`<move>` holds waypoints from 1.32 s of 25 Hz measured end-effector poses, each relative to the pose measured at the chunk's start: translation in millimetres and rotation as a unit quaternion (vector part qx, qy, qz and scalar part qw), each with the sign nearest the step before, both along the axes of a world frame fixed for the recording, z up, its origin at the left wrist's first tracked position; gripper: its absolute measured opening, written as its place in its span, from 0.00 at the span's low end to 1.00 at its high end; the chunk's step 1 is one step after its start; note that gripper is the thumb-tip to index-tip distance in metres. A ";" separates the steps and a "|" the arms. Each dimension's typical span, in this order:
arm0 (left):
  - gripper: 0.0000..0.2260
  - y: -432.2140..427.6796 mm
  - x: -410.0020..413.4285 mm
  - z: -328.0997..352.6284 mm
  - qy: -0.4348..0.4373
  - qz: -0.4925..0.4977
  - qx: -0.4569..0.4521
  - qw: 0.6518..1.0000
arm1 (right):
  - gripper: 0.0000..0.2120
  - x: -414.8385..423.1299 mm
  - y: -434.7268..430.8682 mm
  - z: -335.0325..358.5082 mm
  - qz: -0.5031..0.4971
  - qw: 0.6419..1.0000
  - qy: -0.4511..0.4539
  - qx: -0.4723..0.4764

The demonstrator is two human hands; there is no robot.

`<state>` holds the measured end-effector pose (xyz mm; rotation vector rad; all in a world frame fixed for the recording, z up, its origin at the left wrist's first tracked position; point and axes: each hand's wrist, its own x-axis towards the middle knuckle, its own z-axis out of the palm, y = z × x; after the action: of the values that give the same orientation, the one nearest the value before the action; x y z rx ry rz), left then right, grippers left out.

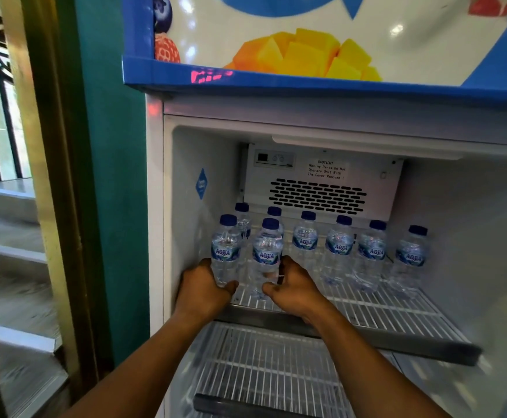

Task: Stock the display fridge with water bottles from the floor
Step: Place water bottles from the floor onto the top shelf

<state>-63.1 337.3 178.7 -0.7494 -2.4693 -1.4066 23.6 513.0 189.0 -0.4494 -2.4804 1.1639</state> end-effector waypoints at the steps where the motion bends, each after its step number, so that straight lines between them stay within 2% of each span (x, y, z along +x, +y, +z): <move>1: 0.23 -0.3 -0.7 -0.6 0.000 -0.002 0.000 1.000 | 0.24 0.8 -0.3 0.5 0.000 1.000 0.000 -0.004; 17: 0.23 -2.0 -5.4 -6.0 -0.010 -0.010 -0.020 1.000 | 0.28 3.9 -6.3 4.6 -0.009 1.000 -0.016 -0.012; 21: 0.23 -20.4 21.0 -7.2 0.059 -0.009 0.012 0.998 | 0.29 17.0 -14.2 17.8 -0.026 0.999 -0.010 0.040; 23: 0.23 -37.8 37.7 -12.6 0.112 -0.020 0.039 0.993 | 0.29 29.1 -22.6 21.8 -0.086 0.992 0.037 0.083; 25: 0.22 -60.8 47.0 -29.5 0.155 -0.040 0.033 0.986 | 0.22 44.8 -37.9 15.9 -0.137 0.970 0.162 0.116; 27: 0.20 -88.6 48.7 -58.3 0.173 -0.052 -0.012 0.983 | 0.15 59.4 -65.2 2.3 -0.117 0.949 0.257 0.140; 28: 0.19 -105.5 50.0 -75.8 0.169 -0.056 -0.043 0.983 | 0.14 63.8 -82.7 -9.9 -0.091 0.950 0.263 0.142; 30: 0.16 -140.4 55.8 -106.5 0.137 -0.055 -0.098 0.984 | 0.12 68.6 -116.7 -37.8 -0.044 0.967 0.212 0.133; 33: 0.16 -215.0 69.4 -165.4 0.046 -0.064 -0.158 0.984 | 0.12 72.1 -185.7 -108.4 0.017 0.995 0.055 0.077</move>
<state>6.3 122.3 13.3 -1.0275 -2.6421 -0.9984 95.7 327.2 80.6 -0.2919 -2.4675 0.9735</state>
